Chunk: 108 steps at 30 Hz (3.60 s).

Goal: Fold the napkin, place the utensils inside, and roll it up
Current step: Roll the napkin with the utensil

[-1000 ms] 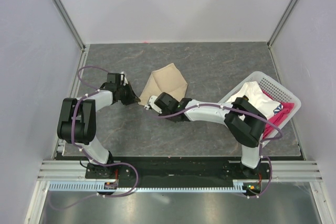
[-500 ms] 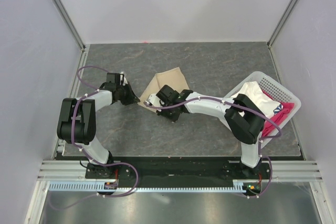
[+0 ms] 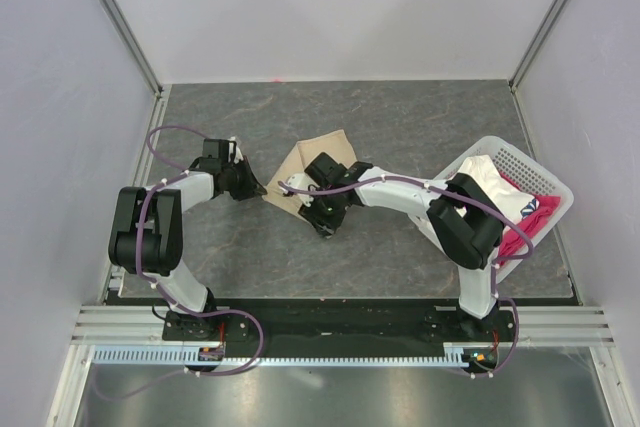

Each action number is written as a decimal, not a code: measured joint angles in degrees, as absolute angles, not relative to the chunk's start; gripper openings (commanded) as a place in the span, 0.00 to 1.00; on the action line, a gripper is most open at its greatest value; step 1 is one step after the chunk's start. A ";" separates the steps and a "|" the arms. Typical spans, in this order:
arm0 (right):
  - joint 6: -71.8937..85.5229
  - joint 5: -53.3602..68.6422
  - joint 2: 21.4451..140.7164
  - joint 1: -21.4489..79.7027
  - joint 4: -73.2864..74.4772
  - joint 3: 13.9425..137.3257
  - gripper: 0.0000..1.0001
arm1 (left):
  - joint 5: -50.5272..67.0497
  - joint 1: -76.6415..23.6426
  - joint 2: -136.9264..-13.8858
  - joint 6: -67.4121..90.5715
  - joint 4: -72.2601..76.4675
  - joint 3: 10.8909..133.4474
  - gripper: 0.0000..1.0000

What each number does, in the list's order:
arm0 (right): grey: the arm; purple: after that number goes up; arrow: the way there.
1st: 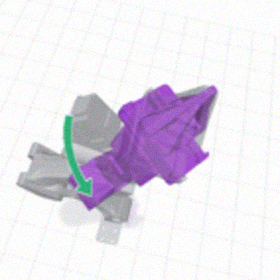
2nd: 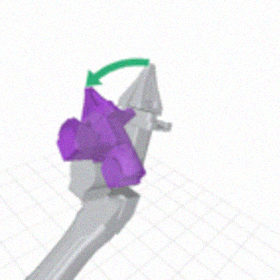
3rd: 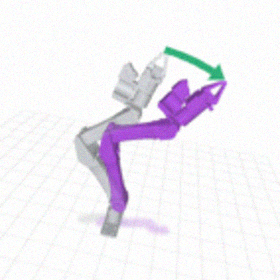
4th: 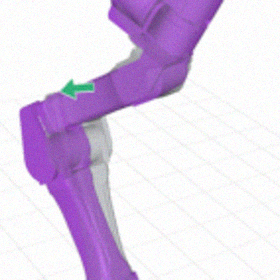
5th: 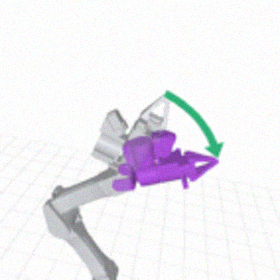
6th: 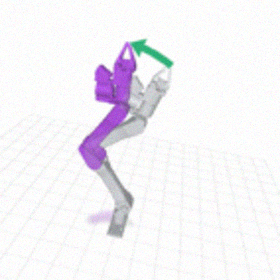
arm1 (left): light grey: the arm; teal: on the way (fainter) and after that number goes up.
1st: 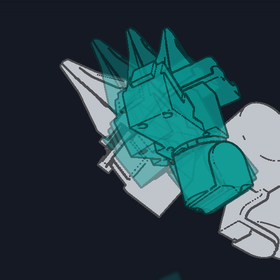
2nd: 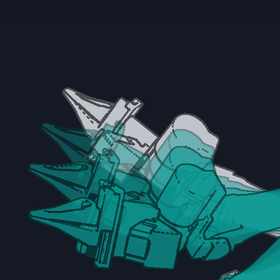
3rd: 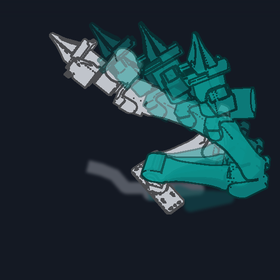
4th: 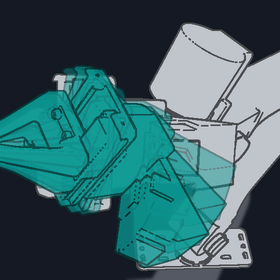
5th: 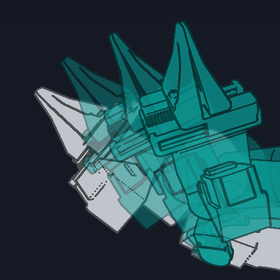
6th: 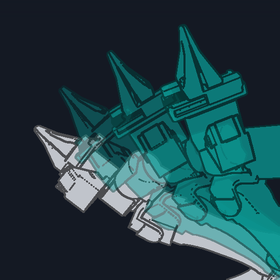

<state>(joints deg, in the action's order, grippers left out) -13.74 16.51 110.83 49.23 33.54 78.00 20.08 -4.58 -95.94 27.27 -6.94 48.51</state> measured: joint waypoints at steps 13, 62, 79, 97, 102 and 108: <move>-9.02 20.71 111.02 45.89 31.75 86.19 0.81 | 21.10 -4.47 -95.94 27.00 -6.72 48.51 0.02; 3.38 43.00 128.77 34.57 16.10 93.23 0.79 | 21.52 -4.47 -95.59 27.00 -6.68 48.49 0.02; 2.66 48.23 130.72 37.10 18.52 95.26 0.77 | 21.54 -4.47 -95.33 27.00 -6.70 48.49 0.02; -2.98 28.75 119.42 36.73 21.39 92.77 0.79 | 21.52 -4.47 -95.31 27.03 -7.31 48.60 0.02; -5.30 19.51 113.03 40.77 21.43 90.65 0.75 | 21.54 -4.47 -95.33 27.03 -8.16 49.25 0.02; -5.65 16.34 111.81 52.71 22.04 90.54 0.69 | 21.54 -4.47 -95.66 27.03 -9.10 49.82 0.02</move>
<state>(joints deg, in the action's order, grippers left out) -5.65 16.34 111.81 52.71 22.04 90.54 21.54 -4.47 -95.66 27.03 -9.10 49.82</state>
